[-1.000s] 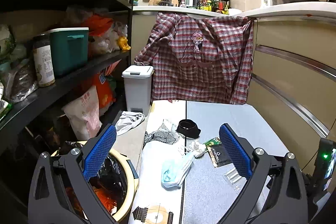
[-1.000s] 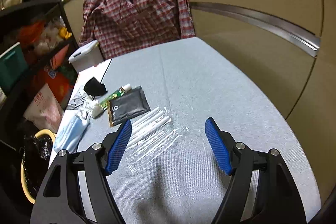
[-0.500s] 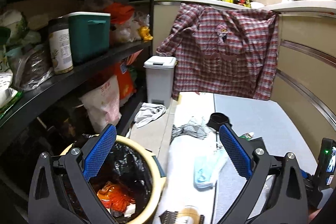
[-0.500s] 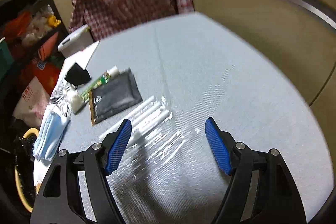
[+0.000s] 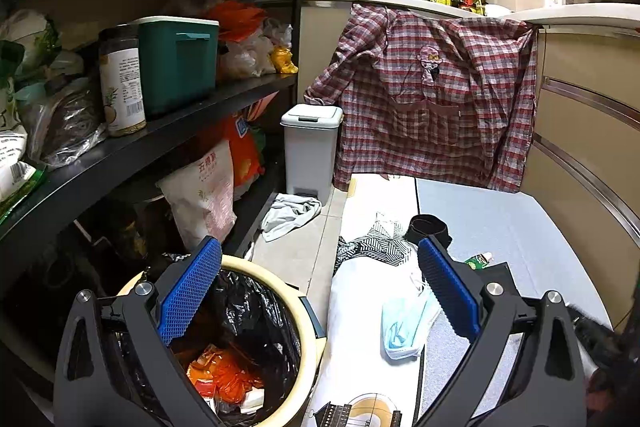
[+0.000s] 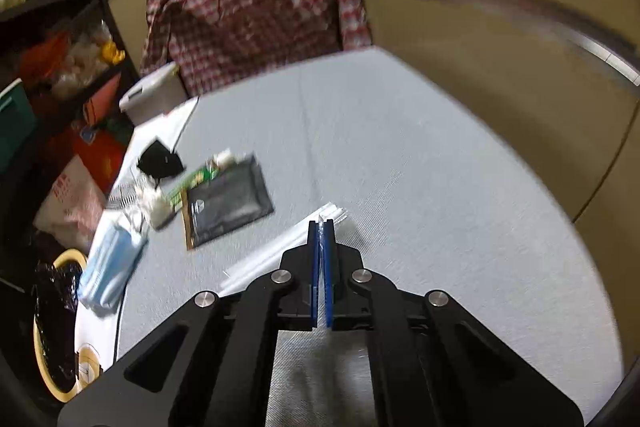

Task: Collect trash
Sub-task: 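Grasp the clear plastic straw wrappers with the right gripper, then grasp the blue face mask with the left gripper while the right gripper holds the wrappers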

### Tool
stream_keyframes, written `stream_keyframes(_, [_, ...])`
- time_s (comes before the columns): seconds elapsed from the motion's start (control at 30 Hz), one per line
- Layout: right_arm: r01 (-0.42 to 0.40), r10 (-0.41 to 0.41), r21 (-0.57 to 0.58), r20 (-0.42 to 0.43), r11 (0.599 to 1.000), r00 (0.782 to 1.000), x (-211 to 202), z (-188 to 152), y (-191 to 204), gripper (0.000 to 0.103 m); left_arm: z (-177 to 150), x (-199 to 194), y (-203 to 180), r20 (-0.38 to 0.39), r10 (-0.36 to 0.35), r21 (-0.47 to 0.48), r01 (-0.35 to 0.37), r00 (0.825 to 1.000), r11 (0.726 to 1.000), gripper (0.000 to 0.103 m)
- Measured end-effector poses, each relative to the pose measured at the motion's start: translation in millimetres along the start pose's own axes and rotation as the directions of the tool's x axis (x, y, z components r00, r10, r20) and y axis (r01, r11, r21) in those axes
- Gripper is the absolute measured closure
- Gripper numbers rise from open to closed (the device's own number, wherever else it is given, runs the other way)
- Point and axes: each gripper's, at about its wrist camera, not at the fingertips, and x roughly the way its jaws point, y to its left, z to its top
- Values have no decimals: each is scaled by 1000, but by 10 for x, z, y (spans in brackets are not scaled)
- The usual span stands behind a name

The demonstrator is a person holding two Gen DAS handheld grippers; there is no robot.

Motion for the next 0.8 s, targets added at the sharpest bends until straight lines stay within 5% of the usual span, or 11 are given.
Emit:
stream_keyframes(0.17, [8, -9, 16, 80, 1000, 997, -305, 168, -81, 101, -85, 100, -87, -48, -101, -4, 101, 994, 995, 8])
stream_keyframes(0.4, [-15, 7, 69, 117, 997, 993, -560, 286, -233, 101, -376, 402, -458, -167, -212, 62, 224, 963, 973, 10])
stream_keyframes(0.57, [-11, 0, 82, 132, 997, 991, -634, 313, -302, 101, -496, 555, -732, -211, -250, 125, 280, 945, 952, 27])
stream_keyframes(0.8, [-15, 0, 116, 132, 993, 991, -645, 349, -402, 101, -462, 797, -803, -256, -324, 61, 350, 911, 935, 51])
